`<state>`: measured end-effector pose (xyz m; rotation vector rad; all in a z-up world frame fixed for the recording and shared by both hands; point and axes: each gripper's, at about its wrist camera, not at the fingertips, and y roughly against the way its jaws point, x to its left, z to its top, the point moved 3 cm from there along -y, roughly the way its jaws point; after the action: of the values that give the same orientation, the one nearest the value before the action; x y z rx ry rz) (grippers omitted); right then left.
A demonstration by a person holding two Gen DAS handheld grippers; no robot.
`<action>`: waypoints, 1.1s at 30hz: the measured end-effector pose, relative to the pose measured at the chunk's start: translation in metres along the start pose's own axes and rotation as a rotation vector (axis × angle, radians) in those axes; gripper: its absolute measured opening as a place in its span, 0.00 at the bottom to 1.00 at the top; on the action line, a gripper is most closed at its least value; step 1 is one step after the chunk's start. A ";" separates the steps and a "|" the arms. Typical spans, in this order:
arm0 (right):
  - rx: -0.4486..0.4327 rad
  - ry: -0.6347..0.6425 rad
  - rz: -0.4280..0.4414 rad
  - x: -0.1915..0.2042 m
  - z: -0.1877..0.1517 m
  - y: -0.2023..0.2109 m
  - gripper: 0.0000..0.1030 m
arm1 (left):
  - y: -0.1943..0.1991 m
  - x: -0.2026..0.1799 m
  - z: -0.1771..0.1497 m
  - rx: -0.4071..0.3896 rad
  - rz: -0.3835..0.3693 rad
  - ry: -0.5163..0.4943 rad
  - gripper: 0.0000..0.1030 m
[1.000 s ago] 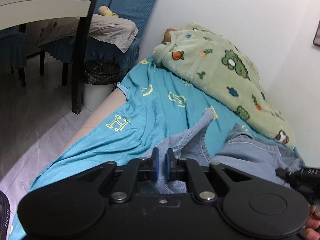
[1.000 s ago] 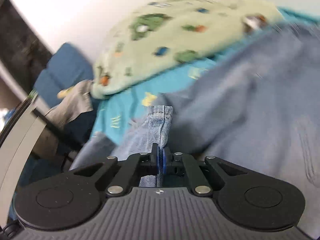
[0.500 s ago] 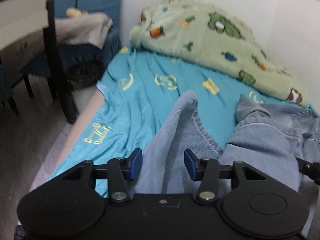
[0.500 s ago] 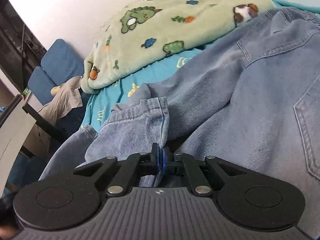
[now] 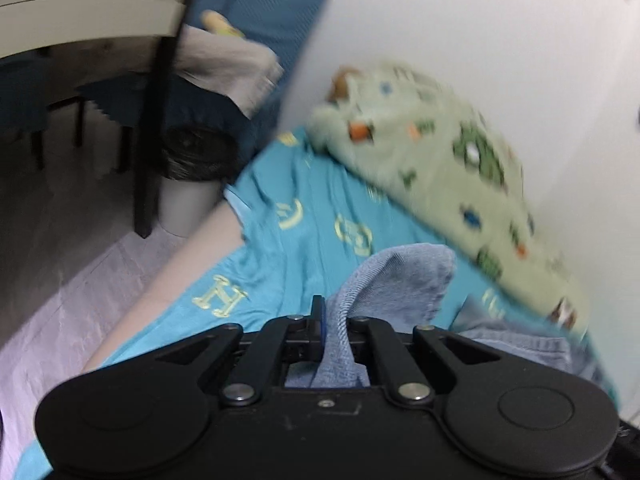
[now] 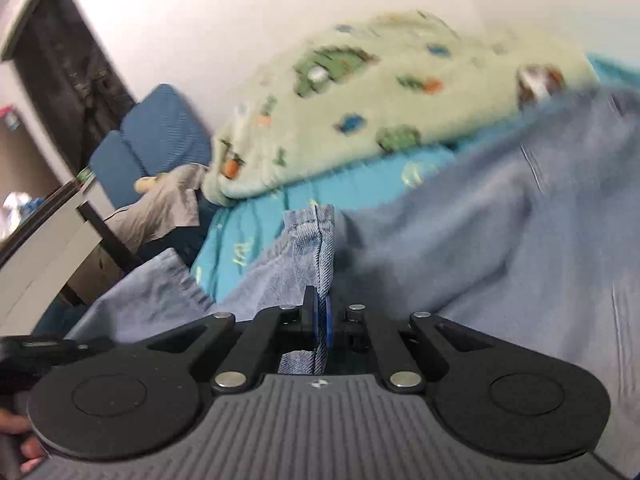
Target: Fold clothes
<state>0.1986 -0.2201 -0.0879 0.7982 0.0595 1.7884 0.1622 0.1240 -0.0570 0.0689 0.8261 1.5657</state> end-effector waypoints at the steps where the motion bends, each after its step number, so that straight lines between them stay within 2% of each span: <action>1: -0.017 0.035 0.007 0.007 0.004 0.002 0.03 | 0.016 0.006 -0.001 -0.025 0.009 0.040 0.01; 5: -0.042 0.125 0.043 0.036 0.021 0.003 0.03 | 0.069 0.035 -0.010 -0.111 0.063 0.183 0.01; 8: -0.056 0.178 0.063 0.063 0.040 -0.008 0.03 | 0.092 0.050 -0.015 -0.149 0.099 0.238 0.01; 12: -0.069 0.289 0.091 0.112 0.075 -0.036 0.03 | 0.095 0.066 -0.014 -0.155 0.109 0.312 0.01; 17: -0.049 0.526 0.124 0.192 0.113 -0.084 0.03 | 0.093 0.082 -0.016 -0.153 0.102 0.374 0.01; 20: -0.047 0.578 0.171 0.230 0.128 -0.108 0.03 | 0.096 0.092 -0.019 -0.151 0.095 0.403 0.01; 24: -0.036 0.674 0.166 0.268 0.123 -0.150 0.03 | 0.096 0.100 -0.023 -0.144 0.095 0.421 0.01; 30: 0.082 0.737 0.121 0.272 0.069 -0.212 0.04 | 0.087 0.113 -0.028 -0.116 0.109 0.449 0.01; 31: 0.098 0.719 0.129 0.269 0.062 -0.216 0.08 | 0.085 0.114 -0.029 -0.111 0.112 0.451 0.01; 32: 0.113 0.701 0.138 0.265 0.056 -0.220 0.20 | 0.083 0.116 -0.030 -0.107 0.116 0.453 0.01; 33: 0.114 0.681 0.158 0.262 0.054 -0.218 0.28 | 0.081 0.118 -0.031 -0.101 0.118 0.454 0.01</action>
<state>0.3692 0.0698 -0.0096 0.2428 0.5616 2.1528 0.0552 0.2194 -0.0855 -0.3280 1.1076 1.7610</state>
